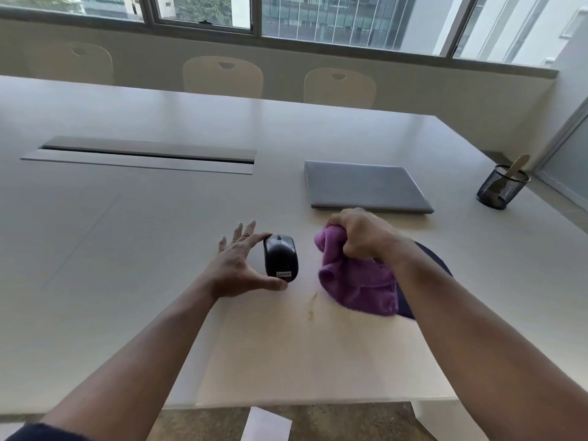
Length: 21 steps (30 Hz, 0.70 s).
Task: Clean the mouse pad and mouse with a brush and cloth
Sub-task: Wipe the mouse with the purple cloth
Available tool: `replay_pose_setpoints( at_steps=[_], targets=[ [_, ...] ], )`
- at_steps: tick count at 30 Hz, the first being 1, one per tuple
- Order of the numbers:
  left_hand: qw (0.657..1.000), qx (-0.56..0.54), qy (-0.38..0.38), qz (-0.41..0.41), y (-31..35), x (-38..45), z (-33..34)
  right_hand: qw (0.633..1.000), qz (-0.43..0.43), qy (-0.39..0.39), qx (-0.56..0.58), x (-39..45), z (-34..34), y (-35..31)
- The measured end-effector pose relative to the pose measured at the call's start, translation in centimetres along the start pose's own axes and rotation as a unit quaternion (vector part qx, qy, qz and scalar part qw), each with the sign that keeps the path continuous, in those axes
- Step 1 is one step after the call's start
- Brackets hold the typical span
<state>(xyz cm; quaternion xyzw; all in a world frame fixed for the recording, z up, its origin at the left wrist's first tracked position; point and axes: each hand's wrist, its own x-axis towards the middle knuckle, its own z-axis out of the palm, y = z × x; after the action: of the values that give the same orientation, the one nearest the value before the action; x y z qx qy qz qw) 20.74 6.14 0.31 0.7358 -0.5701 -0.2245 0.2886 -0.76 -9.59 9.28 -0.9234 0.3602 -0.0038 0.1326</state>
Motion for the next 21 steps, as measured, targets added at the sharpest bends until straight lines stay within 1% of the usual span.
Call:
replay_pose_setpoints(
  at_steps=[2,3,4,7,9,10,12,14,15,16,18,21],
  targets=[
    [1.0,0.003,-0.004,0.0,-0.2,-0.1,-0.2,0.996,0.006,0.065,0.055,0.4,-1.2,-0.3],
    [1.0,0.006,-0.006,0.001,-0.4,-0.1,-0.2,0.993,0.01,0.102,0.066,0.8,-1.5,-0.6],
    [1.0,0.009,-0.008,0.002,-0.5,-0.1,-0.3,0.988,0.014,0.143,0.055,1.3,-1.6,-1.0],
    [1.0,0.019,-0.012,0.006,-0.8,-0.3,-0.5,0.965,0.033,0.258,-0.036,2.5,0.2,-2.3],
    [0.999,0.025,-0.017,0.008,-1.1,-0.4,-0.6,0.954,0.042,0.281,-0.101,2.7,2.1,-3.1],
    [0.999,0.027,-0.019,0.009,-1.2,-0.4,-0.6,0.954,0.041,0.273,-0.115,2.8,3.1,-3.2],
    [0.999,0.028,-0.021,0.01,-1.4,-0.5,-0.6,0.971,0.023,0.221,-0.084,2.7,4.7,-3.3],
    [0.999,0.028,-0.02,0.01,-1.6,-0.6,-0.7,0.992,0.017,0.128,0.0,2.4,5.6,-3.4],
    [0.999,0.03,-0.02,0.009,-1.7,-0.7,-0.6,0.996,0.027,0.082,0.029,2.3,5.9,-3.5],
    [0.999,0.033,-0.019,0.009,-1.8,-0.8,-0.6,0.998,0.038,0.042,0.036,2.3,6.0,-3.4],
    [0.999,0.036,-0.016,0.01,-1.8,-0.8,-0.6,0.999,0.045,-0.015,0.01,2.4,5.7,-3.5],
    [0.999,0.04,-0.017,0.012,-1.9,-0.7,-0.6,0.998,0.024,-0.048,-0.018,2.6,5.2,-3.6]
  ],
)
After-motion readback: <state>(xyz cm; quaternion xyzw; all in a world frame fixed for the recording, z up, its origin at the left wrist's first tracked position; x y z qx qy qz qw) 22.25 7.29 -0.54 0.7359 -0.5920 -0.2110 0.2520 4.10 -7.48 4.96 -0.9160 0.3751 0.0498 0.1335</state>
